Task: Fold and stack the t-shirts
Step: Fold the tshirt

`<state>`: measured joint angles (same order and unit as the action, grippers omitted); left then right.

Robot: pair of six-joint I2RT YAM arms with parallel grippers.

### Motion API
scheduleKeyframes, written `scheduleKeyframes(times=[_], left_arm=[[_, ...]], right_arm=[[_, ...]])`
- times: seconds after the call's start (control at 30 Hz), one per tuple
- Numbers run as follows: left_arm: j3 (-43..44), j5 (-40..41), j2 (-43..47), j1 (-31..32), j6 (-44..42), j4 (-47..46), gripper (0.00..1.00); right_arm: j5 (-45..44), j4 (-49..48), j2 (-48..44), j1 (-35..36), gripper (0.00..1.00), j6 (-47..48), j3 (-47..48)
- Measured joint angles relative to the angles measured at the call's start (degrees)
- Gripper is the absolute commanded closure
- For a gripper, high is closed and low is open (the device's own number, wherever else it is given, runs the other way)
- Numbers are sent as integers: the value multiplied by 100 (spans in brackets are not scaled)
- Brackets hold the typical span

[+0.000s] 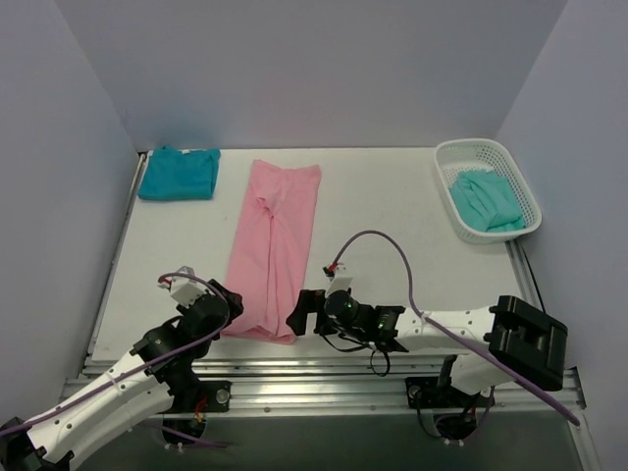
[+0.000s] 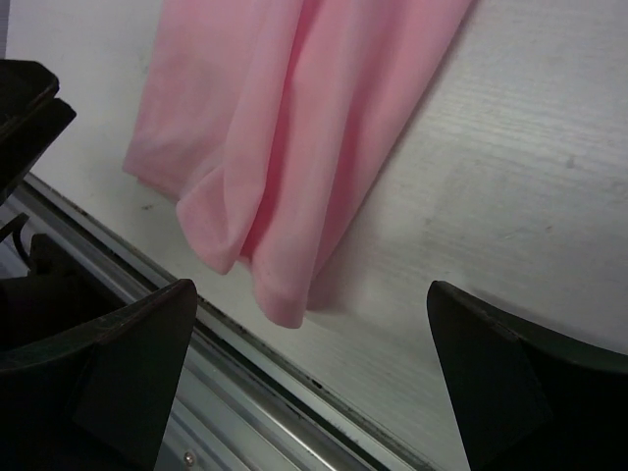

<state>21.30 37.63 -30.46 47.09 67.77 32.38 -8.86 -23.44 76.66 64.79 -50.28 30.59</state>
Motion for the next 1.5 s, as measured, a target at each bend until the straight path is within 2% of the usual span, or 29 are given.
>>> scheduleKeyframes(times=[0.13, 0.2, 0.3, 0.4, 0.63, 0.77, 0.87, 0.97, 1.13, 1.27, 1.37, 1.4, 1.5], left_arm=[[-87, -83, 31, 0, 35, 42, 45], [-181, -136, 31, 0, 57, 42, 56], [-310, -245, 28, 0, 76, 44, 66], [-352, -348, 31, 0, 94, 39, 71], [-463, -461, 87, 7, 168, 17, 74], [-498, -448, 4, 11, 184, -22, 76], [-498, -409, -219, 13, 162, -138, 76], [-498, -361, -518, 24, 157, -243, 76], [-498, -249, -732, 87, 177, -334, 74], [-498, -125, -706, 92, 210, -361, 71], [-437, -28, -625, 94, 203, -212, 53], [-369, 13, -588, 96, 203, -133, 37], [-50, 179, -446, 96, 273, 164, 26]], right_arm=[[127, -450, 291, 258, 0, -293, -28], [144, -688, 411, 404, 0, -452, -42], [149, -1051, 654, 656, 0, -695, -79], [144, -1436, 1073, 951, 0, -966, -168], [-39, -3093, 1685, 1327, 2, -1543, -505], [-151, -3681, 1895, 1469, 3, -1755, -625], [-337, -3650, 1753, 1582, 2, -1888, -769], [-728, -2603, 1130, 1740, 1, -1980, -813], [-1711, -122, -236, 1891, 0, -2072, -809], [-2293, 922, -758, 1784, 0, -2046, -765], [-2402, 1172, -699, 1543, 0, -1912, -697], [-2404, 1165, -610, 1427, 0, -1853, -664], [-2288, 988, -157, 1054, 1, -1609, -562]])
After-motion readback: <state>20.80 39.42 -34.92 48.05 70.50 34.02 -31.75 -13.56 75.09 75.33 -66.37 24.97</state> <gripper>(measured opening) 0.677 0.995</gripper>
